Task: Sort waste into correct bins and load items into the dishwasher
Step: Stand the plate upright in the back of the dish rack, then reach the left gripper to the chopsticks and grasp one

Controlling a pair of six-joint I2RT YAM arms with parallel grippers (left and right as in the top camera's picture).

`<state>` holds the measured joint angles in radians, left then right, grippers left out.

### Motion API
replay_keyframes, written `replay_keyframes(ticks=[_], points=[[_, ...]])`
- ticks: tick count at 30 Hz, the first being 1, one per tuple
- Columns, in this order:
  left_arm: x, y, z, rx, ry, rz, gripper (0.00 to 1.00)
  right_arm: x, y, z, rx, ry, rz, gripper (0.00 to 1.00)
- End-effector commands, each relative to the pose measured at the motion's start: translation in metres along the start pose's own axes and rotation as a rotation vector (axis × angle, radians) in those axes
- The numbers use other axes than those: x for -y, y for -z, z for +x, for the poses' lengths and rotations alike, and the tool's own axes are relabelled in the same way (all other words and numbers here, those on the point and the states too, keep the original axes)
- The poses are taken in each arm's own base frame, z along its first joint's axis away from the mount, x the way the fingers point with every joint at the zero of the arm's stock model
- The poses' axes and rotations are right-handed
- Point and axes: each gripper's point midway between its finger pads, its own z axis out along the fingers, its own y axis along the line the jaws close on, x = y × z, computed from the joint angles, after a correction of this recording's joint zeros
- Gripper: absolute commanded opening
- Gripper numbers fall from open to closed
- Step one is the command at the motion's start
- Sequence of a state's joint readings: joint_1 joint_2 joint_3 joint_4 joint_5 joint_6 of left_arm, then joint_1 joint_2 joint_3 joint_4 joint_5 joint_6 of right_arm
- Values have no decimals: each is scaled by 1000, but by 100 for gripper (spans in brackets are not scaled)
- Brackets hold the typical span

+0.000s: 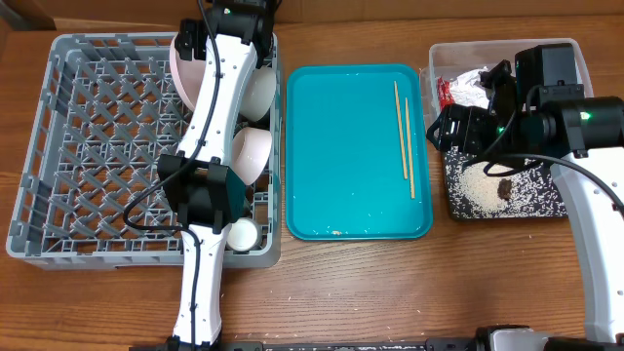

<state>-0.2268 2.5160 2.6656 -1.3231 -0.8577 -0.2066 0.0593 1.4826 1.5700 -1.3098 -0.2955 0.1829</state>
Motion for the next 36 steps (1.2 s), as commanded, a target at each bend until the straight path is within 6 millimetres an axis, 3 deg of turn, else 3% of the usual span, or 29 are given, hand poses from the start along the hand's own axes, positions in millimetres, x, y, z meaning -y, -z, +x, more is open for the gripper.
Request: replay_keyframes(ticks=[1, 3, 5, 6, 7, 8, 10, 11, 12, 14, 17, 19, 24, 28, 36], points=[[10, 20, -10, 6, 49, 203, 91, 2, 1, -2, 7, -1, 8, 100], [-3, 45, -24, 54, 99, 268, 92, 2, 1, -2, 7, -1, 7, 100], [-20, 91, -44, 140, 163, 386, 92, 2, 1, -2, 7, -1, 7, 100], [-16, 112, -49, 166, 172, 482, 91, 2, 1, -2, 7, -1, 7, 100], [-8, 129, -51, 178, 170, 578, 89, 2, 1, -2, 7, -1, 7, 100], [22, 168, -47, 171, 133, 840, 84, 2, 1, -2, 7, -1, 8, 100], [57, 198, -36, 127, 84, 1052, 75, 2, 1, -2, 7, -1, 7, 100], [66, 202, -32, 107, 79, 1082, 74, 2, 1, -2, 7, -1, 7, 100], [88, 201, -22, 45, 84, 1091, 74, 2, 1, -2, 7, -1, 7, 100], [143, 200, 1, -54, 66, 1102, 75, 2, 1, -2, 7, -1, 8, 100], [220, 214, 37, -109, -18, 1121, 75, 2, 1, -2, 7, -1, 8, 100], [260, 215, 61, -117, -46, 1056, 78, 2, 1, -2, 7, -1, 8, 100], [326, 214, 112, -160, -89, 988, 77, 2, 1, -2, 7, -1, 7, 100], [350, 201, 135, -178, -76, 919, 73, 2, 1, -2, 7, -1, 7, 100], [347, 186, 138, -179, -30, 835, 68, 2, 1, -2, 7, -1, 8, 100]])
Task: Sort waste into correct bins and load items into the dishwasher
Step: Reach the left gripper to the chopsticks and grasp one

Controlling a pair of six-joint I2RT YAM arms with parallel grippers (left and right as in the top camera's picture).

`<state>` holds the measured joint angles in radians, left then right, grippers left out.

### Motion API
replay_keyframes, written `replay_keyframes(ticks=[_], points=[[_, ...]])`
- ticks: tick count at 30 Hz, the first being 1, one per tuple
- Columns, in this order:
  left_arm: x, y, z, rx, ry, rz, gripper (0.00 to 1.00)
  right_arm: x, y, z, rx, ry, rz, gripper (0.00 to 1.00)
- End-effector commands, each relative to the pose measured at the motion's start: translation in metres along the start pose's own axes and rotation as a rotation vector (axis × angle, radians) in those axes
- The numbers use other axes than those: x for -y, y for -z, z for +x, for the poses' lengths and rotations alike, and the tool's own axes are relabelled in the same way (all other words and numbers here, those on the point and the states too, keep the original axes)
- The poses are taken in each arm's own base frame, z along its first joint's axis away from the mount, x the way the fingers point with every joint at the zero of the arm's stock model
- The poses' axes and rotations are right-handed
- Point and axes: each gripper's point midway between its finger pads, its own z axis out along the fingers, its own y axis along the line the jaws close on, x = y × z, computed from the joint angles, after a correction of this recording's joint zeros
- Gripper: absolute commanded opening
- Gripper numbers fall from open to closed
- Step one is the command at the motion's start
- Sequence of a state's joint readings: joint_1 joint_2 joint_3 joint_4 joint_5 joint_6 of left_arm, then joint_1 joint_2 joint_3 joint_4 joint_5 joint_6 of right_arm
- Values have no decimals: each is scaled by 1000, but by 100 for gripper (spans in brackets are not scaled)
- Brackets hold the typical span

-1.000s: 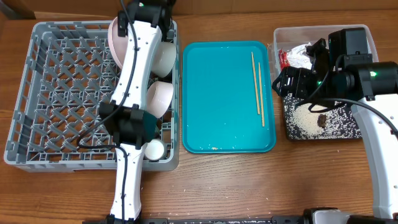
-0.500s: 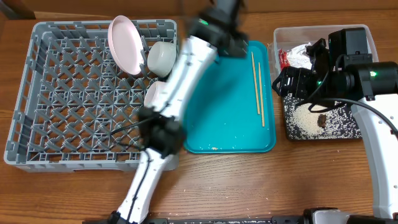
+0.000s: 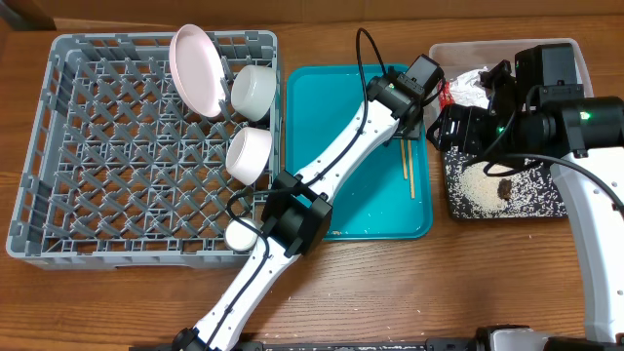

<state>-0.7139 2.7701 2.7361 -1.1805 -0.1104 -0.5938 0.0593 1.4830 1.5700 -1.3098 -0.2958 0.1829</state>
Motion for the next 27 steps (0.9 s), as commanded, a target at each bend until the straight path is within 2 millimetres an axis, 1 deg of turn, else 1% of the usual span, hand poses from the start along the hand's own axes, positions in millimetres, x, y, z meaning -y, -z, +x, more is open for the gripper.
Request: replay_keyframes(ticks=[1, 5, 9, 13, 18, 20, 22, 24, 25, 26, 27], points=[[-14, -9, -3, 34, 53, -81, 68, 2, 1, -2, 7, -1, 8, 100], [-11, -13, 1, 32, 46, -83, 68, 2, 1, -2, 7, -1, 8, 100], [-13, -16, 3, 38, 40, -104, 64, 2, 1, -2, 7, -1, 8, 100], [-11, -19, 3, 42, 39, -100, 64, 2, 1, -2, 7, -1, 8, 100], [-12, -31, 8, 34, 36, -104, 65, 2, 1, -2, 7, -1, 8, 100], [-14, -36, 12, 25, 34, -111, 63, 2, 1, -2, 7, -1, 8, 100], [-15, -38, 14, 20, 33, -114, 54, 2, 1, -2, 7, -1, 8, 100], [-15, -38, 14, 20, 33, -114, 38, 2, 1, -2, 7, -1, 8, 100], [-16, -38, 14, 19, 33, -115, 24, 2, 1, -2, 7, -1, 8, 100], [-16, -38, 15, 14, 32, -119, 5, 2, 1, -2, 7, -1, 8, 100], [-18, -38, 17, 7, 31, -123, 4, 2, 1, -2, 7, -1, 8, 100]])
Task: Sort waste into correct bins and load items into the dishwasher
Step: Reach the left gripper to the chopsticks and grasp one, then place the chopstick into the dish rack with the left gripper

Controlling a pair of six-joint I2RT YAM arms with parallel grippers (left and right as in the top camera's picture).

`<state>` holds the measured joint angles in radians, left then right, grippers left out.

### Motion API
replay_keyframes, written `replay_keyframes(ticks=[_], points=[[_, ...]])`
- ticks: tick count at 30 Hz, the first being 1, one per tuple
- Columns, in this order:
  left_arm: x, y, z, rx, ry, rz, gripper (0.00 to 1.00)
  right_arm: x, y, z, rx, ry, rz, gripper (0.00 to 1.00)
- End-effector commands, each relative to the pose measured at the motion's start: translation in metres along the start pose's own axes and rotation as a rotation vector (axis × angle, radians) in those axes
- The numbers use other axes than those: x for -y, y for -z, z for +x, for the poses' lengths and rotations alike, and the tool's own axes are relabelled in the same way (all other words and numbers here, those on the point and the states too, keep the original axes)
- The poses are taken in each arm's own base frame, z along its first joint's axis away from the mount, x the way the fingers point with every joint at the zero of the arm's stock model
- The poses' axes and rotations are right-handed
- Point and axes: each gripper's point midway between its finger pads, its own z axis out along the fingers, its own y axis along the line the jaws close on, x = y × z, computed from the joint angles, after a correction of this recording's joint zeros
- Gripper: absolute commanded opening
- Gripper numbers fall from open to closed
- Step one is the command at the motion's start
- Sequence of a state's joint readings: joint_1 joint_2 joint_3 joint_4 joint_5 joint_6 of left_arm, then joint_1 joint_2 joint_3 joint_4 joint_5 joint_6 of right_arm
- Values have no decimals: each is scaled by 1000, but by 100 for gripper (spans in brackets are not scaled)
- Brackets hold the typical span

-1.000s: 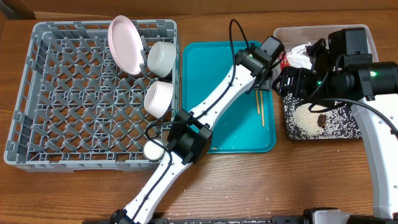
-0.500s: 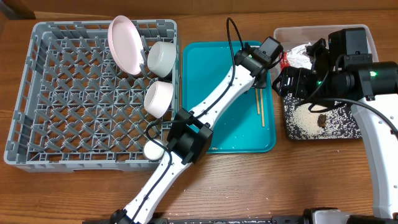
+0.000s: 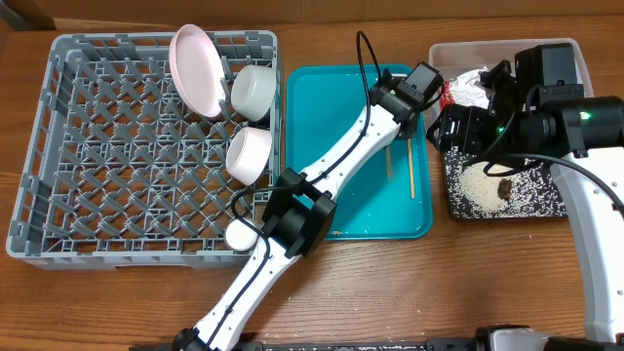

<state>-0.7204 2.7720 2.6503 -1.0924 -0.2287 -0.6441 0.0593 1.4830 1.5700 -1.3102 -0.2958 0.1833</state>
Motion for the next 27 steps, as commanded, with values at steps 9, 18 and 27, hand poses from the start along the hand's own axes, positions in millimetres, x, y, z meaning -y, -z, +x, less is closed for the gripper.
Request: replay_keyframes(ticks=[9, 18, 27], points=[[-49, 115, -55, 53, -54, 17, 4, 2, 1, -2, 7, -1, 7, 100], [-167, 267, -71, 111, -84, -93, 4, 2, 1, -2, 7, -1, 7, 100], [-249, 294, -29, -52, -44, -111, 4, 2, 1, -2, 7, -1, 8, 100]])
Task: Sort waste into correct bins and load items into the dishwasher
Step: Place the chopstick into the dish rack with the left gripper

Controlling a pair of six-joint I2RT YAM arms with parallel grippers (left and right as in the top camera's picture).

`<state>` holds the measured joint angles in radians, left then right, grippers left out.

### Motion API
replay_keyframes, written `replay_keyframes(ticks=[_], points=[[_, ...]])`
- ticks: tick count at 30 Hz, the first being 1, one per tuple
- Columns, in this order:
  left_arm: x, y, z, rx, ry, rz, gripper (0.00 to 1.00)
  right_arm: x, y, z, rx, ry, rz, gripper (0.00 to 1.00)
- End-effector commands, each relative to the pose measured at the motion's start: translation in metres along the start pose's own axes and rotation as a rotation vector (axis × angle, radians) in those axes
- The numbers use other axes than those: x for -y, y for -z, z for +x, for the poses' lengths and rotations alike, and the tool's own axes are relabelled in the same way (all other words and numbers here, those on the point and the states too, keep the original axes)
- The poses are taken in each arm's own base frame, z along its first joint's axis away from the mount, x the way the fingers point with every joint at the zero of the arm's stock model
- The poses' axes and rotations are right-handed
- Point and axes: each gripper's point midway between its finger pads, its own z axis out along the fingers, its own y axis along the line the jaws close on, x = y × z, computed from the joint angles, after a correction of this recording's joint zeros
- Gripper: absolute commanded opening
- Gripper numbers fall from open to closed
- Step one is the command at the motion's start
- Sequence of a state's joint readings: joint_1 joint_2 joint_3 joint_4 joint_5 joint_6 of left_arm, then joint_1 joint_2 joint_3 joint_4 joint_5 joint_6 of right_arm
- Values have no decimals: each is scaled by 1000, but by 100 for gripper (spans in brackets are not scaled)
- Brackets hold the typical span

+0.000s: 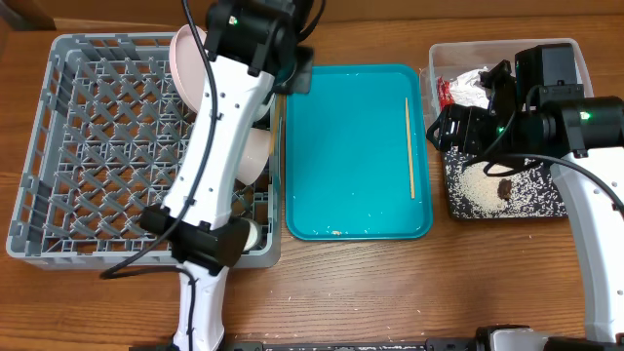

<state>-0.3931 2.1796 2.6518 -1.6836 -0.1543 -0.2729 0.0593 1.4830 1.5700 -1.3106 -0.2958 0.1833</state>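
One wooden chopstick [409,146] lies on the teal tray [356,234] near its right side. My left arm reaches up over the grey dish rack [88,146]. Its gripper [296,78] is blurred at the rack's top right edge, beside the tray's top left corner. It seems shut on the second chopstick, which does not show clearly. My right gripper [439,129] hovers at the left edge of the bins. Its fingers are too dark to read.
The rack holds a pink plate [183,60], a white bowl [259,156] and a small cup [250,234], partly hidden by my left arm. A clear bin [575,54] with wrappers and a black bin [526,190] with food scraps stand at the right.
My left gripper has moved from the tray's upper right to the rack's top right edge. The chopstick it hung over the tray is gone from there. One chopstick stays on the tray.
My left gripper was at the back of the rack by the pink plate, with two chopsticks on the tray. Then it was at the chopsticks' far ends, then had one shifted left. Now it is back at the rack with one chopstick left on the tray. The right arm never moved.
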Motion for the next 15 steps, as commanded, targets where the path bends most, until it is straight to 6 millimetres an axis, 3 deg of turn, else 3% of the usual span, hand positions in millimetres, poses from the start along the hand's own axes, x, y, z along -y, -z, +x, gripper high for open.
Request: replay_keyframes(ticks=[1, 4, 8, 11, 15], points=[[-55, 24, 33, -51, 45, -82, 4, 2, 1, -2, 8, -1, 7, 100], [-85, 14, 58, -133, 75, -119, 4, 2, 1, -2, 8, -1, 7, 100], [-113, -9, 76, -188, 83, -141, 4, 2, 1, -2, 8, -1, 7, 100], [-127, -45, 90, -245, 59, -140, 4, 2, 1, -2, 8, -1, 8, 100], [-127, -91, 103, -268, -6, -63, 4, 2, 1, -2, 8, -1, 8, 100]])
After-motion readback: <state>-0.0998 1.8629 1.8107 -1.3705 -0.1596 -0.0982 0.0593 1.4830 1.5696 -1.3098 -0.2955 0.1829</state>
